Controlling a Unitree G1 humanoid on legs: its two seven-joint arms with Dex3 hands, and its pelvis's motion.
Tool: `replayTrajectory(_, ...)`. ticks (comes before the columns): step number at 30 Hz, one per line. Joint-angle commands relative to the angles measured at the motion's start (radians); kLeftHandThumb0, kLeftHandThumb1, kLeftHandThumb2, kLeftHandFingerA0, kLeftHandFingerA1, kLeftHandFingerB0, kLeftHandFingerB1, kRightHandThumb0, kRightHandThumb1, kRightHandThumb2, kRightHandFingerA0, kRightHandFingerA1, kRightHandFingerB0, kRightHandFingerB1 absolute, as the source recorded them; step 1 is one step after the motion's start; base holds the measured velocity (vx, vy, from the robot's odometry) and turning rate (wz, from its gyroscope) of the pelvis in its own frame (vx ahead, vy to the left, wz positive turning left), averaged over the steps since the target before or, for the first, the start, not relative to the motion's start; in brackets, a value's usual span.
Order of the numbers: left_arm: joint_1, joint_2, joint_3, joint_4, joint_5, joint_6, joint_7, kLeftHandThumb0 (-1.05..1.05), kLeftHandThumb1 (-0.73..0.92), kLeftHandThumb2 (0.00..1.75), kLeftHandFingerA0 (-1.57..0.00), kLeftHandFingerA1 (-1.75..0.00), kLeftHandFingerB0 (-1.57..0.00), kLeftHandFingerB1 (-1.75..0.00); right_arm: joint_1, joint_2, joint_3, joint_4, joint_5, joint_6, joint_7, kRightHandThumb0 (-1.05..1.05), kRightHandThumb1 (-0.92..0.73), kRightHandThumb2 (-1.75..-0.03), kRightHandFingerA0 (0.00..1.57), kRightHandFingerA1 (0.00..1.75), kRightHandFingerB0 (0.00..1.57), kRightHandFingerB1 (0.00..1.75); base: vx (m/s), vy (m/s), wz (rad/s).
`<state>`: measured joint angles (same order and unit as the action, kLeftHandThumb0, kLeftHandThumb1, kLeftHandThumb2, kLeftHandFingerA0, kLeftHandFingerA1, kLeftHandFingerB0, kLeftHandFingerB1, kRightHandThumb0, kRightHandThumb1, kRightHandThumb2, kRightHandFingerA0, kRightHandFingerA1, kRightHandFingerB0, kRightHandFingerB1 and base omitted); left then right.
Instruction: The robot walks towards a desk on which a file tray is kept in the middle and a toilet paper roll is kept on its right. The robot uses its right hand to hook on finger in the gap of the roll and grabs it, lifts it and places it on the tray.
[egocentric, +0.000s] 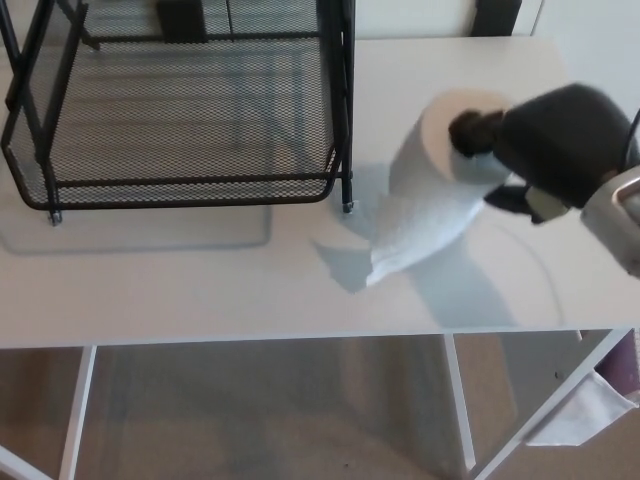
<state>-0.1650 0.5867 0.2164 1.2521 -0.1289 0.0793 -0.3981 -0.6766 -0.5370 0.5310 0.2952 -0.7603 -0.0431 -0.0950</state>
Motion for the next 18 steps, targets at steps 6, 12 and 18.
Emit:
replayTrajectory(6, 0.015, 0.006, 0.005, 0.031, 0.021, -0.036, 0.013, -0.63, 0.11, 1.05, -0.23, -0.79, 0.00, -0.68, -0.238, -0.035, -0.248, -0.127, -0.022, -0.106, -0.198, -0.26, -0.60, -0.71, 0.99, 1.42, 0.90, 0.85, 0.00, 0.000, 0.00)
replayTrajectory(12, 0.008, 0.004, -0.002, 0.029, 0.029, -0.028, 0.021, -0.62, 0.15, 1.07, -0.20, -0.76, 0.00, -0.68, -0.382, 0.013, -0.248, -0.126, -0.024, -0.140, -0.137, -0.31, -0.58, -0.63, 0.98, 1.41, 0.91, 0.78, 0.00, 0.000, 0.00)
replayTrajectory(18, 0.006, 0.004, -0.002, 0.029, 0.030, -0.035, 0.023, -0.64, 0.14, 1.08, -0.22, -0.78, 0.00, -0.69, -0.530, 0.112, -0.212, -0.084, 0.005, -0.143, -0.053, -0.28, -0.56, -0.68, 0.89, 1.64, 0.87, 0.89, 0.00, 0.000, 0.00)
